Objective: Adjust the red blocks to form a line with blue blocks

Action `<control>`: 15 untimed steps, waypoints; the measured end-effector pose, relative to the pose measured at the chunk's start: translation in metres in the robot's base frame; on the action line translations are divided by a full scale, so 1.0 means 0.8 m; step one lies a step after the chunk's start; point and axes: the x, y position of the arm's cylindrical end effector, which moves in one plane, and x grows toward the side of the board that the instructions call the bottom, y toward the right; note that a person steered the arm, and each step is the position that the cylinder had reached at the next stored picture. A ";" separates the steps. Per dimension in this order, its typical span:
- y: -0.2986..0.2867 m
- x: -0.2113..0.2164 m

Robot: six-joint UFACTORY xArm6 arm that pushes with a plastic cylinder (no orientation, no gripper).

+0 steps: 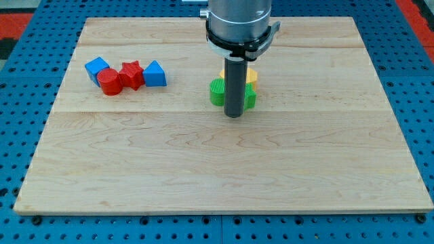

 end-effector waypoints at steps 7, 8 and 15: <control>-0.204 0.017; -0.259 -0.027; -0.254 -0.067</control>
